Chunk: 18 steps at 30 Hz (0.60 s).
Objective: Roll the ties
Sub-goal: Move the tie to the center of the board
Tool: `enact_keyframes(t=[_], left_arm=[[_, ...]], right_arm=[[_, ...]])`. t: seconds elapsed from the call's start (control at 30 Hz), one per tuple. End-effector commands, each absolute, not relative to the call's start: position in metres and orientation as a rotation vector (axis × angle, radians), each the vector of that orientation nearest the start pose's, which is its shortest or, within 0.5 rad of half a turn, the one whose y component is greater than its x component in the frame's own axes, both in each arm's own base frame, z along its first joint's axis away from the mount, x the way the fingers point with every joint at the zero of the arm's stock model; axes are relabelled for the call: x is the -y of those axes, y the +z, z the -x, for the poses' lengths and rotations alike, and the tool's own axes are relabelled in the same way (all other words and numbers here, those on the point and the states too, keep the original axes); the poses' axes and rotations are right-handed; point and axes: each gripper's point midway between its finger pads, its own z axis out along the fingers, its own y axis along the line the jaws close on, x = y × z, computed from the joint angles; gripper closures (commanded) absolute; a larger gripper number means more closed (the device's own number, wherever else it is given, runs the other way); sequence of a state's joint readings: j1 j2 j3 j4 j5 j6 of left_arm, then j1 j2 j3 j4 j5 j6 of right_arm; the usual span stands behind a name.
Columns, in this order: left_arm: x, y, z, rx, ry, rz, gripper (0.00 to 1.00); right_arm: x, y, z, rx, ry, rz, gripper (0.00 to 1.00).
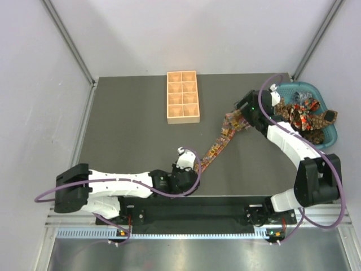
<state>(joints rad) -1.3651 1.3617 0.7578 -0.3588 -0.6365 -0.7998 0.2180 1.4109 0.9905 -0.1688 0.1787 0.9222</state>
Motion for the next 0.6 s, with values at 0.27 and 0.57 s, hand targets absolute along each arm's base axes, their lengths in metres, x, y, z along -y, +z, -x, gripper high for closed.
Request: enact_keyframes(t=[0.27,0.57], left_arm=[[0.223,0.068,-0.16,-2.25,-0.068,-0.301,0.7],[0.195,0.071,-0.168,-2.258,-0.012,-0.237,0.71]], right_arm=[[-0.085,0.199,-0.454,-2.005,0.329,-0.672,0.11],[-0.1,0.159,-0.398,-2.223,0.115,-0.21,0.27]])
